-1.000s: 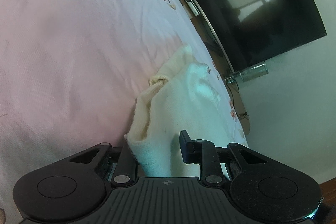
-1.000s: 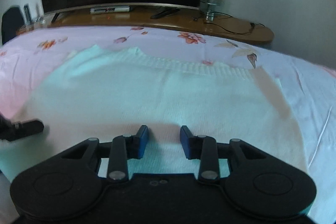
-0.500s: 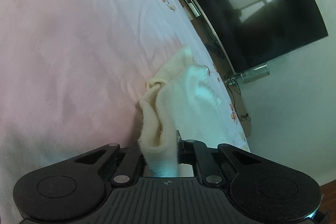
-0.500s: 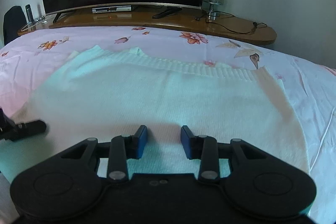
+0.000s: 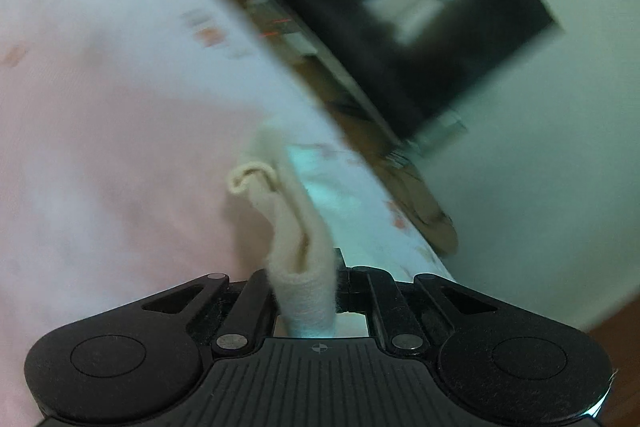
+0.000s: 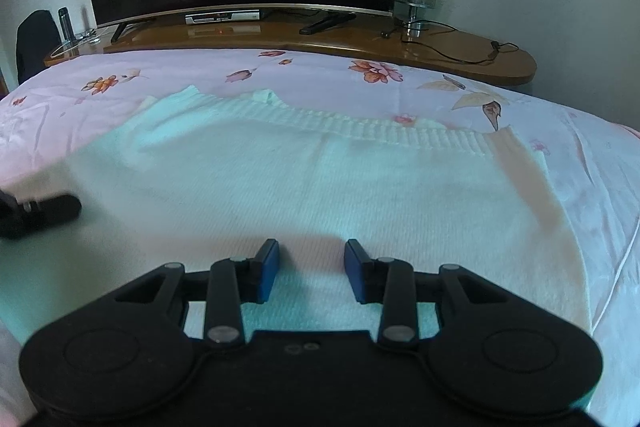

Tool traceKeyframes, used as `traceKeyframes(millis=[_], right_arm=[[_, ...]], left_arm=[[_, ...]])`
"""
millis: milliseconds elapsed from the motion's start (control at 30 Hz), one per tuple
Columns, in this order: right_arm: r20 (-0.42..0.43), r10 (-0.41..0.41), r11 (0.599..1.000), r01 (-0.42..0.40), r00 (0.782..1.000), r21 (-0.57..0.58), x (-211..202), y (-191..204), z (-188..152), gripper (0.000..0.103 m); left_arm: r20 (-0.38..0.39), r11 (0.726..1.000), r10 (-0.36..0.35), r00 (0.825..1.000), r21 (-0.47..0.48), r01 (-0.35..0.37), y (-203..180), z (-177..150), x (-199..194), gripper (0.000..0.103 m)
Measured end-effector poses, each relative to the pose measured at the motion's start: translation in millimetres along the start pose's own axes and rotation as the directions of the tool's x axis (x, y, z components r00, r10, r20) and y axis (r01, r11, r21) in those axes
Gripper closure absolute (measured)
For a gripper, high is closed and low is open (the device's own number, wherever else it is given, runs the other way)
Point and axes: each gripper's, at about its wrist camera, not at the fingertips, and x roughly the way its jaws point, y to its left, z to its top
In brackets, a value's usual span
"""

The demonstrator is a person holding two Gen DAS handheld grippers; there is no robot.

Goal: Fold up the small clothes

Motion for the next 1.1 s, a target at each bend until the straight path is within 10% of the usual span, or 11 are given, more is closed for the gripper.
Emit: traceKeyframes(millis=[233,433,633,767,933,1100], right_arm=[[0.038,0.011,0.996,-0.014,0.999,0.085,-15,-25,-5,0.068],[0.024,-0.055,0.983,0.05,0.998,0.179,-40,-89,-29,0.068],[0.005,-0.06,0.98,0.058,0.998,0.193,-60,-113,-54,0.068],[0.009,-0.011,0.953,0.008,1.0,0.303,-78,-133,-60,0.065],[0.031,0.023,0.889,-0.034,0.999,0.457,-94,-160,-59,0.059],[0.066,0.057,0.865,-0.083,0.996,0.494,-102,-161,-53,0.05]], left_arm=[[-0.195,0.92,-0.131,0.972,0.342,0.192,-92,-33,34,0.096],[-0.361,0.905,-0.116,0.925,0.346,0.249,-107,-86,56,0.095],[-0.391,0.891,-0.053,0.919,0.397,0.22,-123,-98,57,0.094],[-0.413,0.899,-0.077,0.908,0.364,0.242,-137,-91,42,0.042],[-0.447,0.911,-0.149,0.882,0.285,0.299,-138,-79,17,0.039],[-0.358,0.921,-0.123,0.926,0.308,0.241,-122,-47,0,0.038]])
